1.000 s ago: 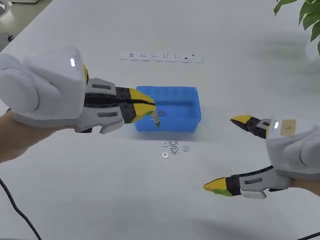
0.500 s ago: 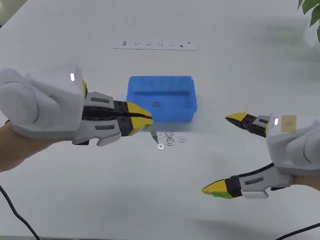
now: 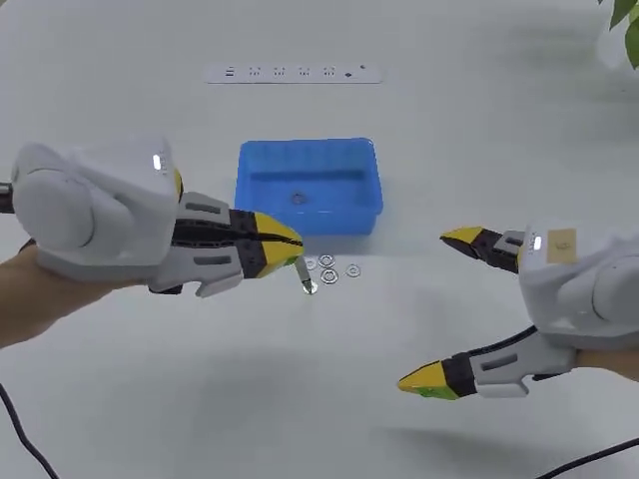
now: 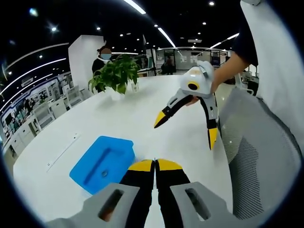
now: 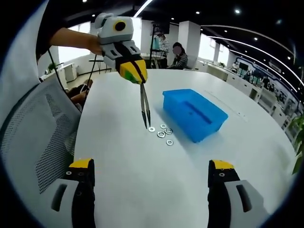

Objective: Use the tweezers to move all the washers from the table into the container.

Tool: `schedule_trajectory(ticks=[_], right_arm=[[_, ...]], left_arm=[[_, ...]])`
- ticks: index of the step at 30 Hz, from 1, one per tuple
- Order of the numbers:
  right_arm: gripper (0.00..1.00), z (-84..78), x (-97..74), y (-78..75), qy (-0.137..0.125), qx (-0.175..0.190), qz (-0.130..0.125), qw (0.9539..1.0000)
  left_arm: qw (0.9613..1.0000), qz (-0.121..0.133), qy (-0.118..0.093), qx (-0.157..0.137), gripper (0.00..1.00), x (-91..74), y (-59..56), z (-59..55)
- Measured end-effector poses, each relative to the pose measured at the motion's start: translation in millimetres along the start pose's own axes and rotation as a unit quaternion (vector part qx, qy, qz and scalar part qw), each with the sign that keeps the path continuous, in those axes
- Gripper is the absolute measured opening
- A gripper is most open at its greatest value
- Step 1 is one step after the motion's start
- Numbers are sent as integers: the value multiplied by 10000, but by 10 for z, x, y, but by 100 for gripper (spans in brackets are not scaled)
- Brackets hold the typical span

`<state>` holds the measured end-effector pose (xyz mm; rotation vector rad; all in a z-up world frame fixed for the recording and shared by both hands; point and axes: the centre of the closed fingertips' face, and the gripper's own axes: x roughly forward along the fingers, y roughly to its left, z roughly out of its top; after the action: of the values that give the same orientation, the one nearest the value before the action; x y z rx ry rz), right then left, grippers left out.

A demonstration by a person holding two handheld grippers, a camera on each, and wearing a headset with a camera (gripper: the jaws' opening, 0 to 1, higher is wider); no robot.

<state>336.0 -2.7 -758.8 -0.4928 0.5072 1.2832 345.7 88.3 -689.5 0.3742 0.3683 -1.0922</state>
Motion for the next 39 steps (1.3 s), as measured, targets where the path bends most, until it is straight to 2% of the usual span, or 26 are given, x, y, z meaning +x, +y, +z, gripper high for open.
schedule_trajectory(ticks=[12, 18, 25, 39], right_arm=[[100, -36, 26, 52, 5, 78, 110, 9999], [100, -72, 42, 91, 66, 46, 192, 9998], [100, -59, 48, 77, 41, 83, 172, 9998], [99, -97, 33, 86, 49, 197, 161, 9997]], left_arm=[[9999, -46, 84, 109, 4, 33, -13, -22], [10000, -18, 35, 53, 4, 61, -14, -20], [9996, -64, 137, 238, 4, 75, -15, -23], [9996, -69, 122, 224, 4, 96, 9, -9]])
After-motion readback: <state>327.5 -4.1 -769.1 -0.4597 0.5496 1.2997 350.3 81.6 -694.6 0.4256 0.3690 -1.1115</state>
